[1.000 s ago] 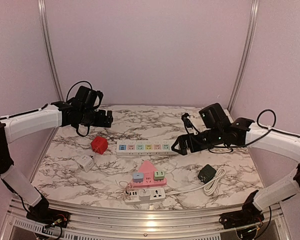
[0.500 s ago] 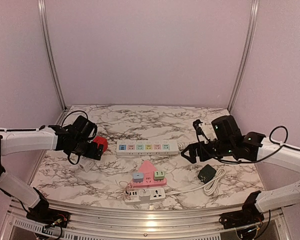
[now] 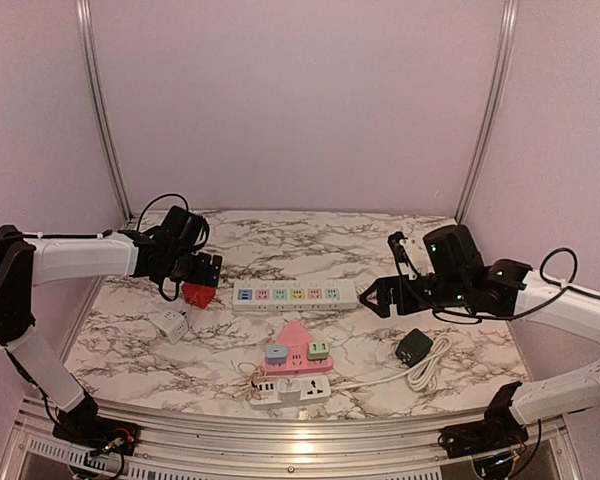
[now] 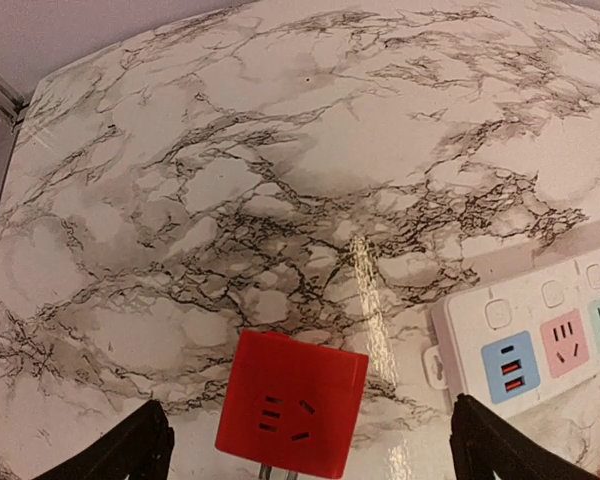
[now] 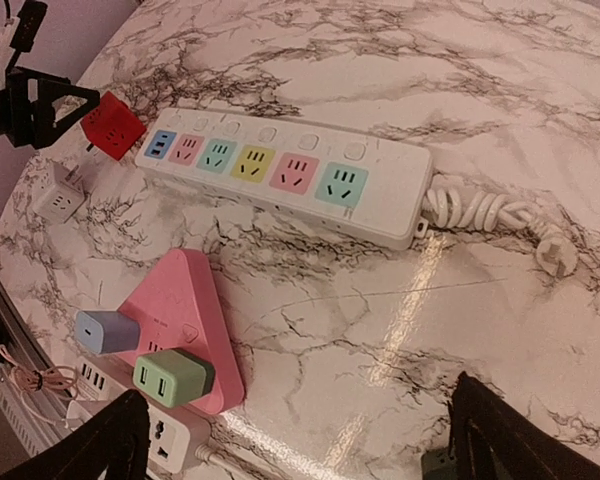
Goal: Insert the plug
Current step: Pick up the plug at the center of the board.
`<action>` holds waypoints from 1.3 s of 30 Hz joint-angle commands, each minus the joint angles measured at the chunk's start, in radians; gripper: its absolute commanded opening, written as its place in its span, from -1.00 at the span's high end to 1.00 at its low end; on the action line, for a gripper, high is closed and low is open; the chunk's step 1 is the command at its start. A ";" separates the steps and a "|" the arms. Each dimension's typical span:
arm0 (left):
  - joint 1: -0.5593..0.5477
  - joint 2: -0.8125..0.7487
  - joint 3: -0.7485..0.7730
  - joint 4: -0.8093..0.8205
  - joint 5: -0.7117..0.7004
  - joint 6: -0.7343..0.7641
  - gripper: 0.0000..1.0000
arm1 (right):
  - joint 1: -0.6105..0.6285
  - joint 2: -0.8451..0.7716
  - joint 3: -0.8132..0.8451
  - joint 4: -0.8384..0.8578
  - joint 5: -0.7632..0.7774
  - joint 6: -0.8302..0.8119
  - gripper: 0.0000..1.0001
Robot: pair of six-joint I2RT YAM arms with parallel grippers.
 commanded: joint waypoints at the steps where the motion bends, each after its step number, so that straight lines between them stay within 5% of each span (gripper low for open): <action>1: 0.014 0.088 0.053 0.039 -0.058 0.014 -0.98 | -0.004 0.028 0.062 0.012 0.015 0.016 -0.97; 17: 0.076 0.171 -0.026 0.236 0.062 0.026 -0.98 | -0.004 0.056 0.071 -0.079 -0.003 -0.002 -0.97; 28: 0.091 0.241 0.015 0.219 0.095 0.044 -0.86 | -0.005 0.058 0.048 -0.069 -0.012 -0.024 -0.97; 33: 0.094 0.261 0.024 0.217 0.128 0.032 -0.62 | -0.005 0.052 0.043 -0.074 -0.007 -0.024 -0.97; 36: 0.095 0.266 0.032 0.213 0.137 0.031 -0.26 | -0.005 0.042 0.036 -0.071 0.001 -0.020 -0.97; 39: 0.095 0.261 0.025 0.213 0.142 0.035 -0.11 | -0.005 0.048 0.034 -0.064 0.000 -0.017 -0.97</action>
